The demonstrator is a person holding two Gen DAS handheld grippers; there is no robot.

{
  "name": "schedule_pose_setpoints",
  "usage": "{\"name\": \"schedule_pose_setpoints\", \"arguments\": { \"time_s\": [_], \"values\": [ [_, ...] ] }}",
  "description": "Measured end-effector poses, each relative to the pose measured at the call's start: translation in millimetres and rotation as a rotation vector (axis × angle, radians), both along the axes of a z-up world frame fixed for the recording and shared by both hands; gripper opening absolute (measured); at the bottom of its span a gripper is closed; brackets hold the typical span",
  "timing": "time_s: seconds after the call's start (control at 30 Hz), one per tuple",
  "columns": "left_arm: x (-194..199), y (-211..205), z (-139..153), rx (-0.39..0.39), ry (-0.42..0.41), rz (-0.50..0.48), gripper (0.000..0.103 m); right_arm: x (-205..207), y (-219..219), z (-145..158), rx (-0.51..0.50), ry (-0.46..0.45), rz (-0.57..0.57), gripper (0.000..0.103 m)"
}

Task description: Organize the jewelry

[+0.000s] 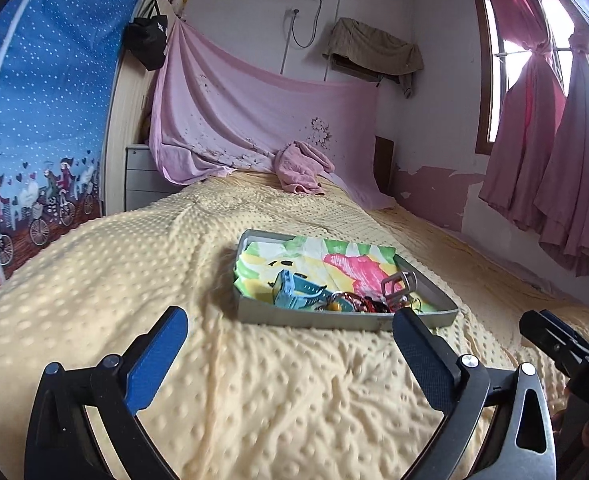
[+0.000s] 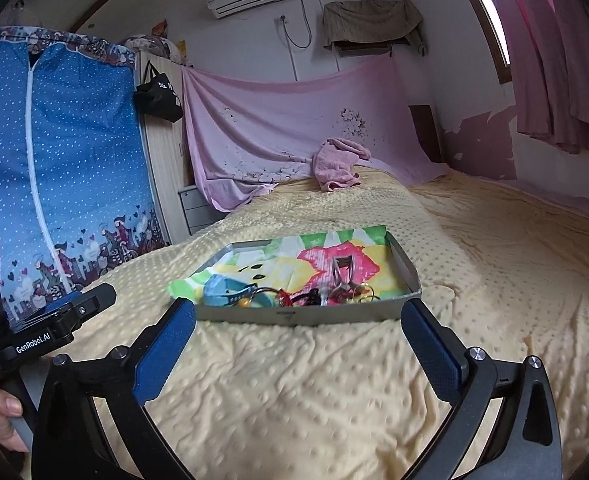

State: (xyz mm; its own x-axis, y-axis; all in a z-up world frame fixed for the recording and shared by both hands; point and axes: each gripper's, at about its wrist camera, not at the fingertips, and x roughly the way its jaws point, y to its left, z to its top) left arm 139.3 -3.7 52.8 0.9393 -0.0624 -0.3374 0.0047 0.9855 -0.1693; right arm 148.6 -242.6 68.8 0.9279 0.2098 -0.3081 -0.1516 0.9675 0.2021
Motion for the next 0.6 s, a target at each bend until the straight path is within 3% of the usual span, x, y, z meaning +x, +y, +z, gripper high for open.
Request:
{"name": "schedule_pose_setpoints", "arguments": {
  "time_s": [0.6],
  "values": [
    [-98,-1,-5,0.031,-0.018,-0.005,0.103,-97,11,-2,-0.038,0.005,0.032,0.101]
  ]
}}
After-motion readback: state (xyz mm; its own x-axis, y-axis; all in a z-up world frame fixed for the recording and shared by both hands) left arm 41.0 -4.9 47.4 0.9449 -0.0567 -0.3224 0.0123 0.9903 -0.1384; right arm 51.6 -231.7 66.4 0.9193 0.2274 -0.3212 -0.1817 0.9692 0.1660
